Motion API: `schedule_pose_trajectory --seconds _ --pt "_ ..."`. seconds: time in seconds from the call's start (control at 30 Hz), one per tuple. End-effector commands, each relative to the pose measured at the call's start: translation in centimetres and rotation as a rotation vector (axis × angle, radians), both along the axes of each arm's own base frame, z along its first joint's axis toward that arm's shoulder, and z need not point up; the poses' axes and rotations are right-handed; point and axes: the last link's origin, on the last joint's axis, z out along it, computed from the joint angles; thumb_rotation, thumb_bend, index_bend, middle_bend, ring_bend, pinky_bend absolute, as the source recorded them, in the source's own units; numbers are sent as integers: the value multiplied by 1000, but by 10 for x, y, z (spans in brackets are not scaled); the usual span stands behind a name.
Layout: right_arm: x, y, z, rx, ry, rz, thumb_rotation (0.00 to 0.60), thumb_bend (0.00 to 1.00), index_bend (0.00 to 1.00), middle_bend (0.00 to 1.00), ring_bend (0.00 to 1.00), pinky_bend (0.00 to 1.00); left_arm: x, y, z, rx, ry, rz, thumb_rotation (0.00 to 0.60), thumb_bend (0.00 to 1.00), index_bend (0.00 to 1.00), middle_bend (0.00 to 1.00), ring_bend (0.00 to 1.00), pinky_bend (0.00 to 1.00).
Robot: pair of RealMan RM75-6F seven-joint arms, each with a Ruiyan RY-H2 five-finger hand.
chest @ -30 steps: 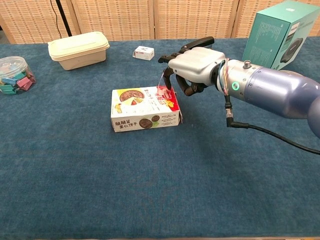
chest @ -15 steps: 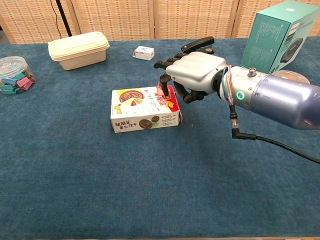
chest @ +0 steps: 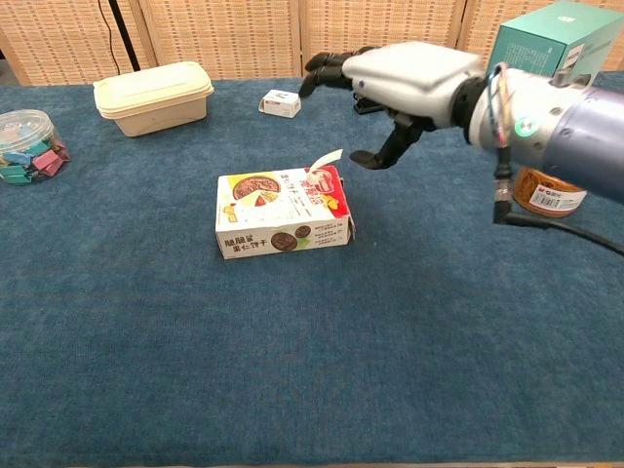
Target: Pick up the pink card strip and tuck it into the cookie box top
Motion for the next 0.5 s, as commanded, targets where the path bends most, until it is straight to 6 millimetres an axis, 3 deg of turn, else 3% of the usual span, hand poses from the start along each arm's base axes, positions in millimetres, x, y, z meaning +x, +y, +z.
schedule_pose_trajectory --seconds 0.03,0.27,0.5 --pt "-24 11 46 -28 -113 -11 600 0 0 0 0 0 -2 -5 -1 -3 15 2 600 43 0 0 0 0" --pt "-81 38 91 -54 -240 -57 600 0 0 0 0 0 -11 -22 -5 37 17 -16 600 9 0 0 0 0" --pt "-152 73 123 -174 -186 -174 600 0 0 0 0 0 -30 -44 -8 52 23 23 600 5 0 0 0 0"
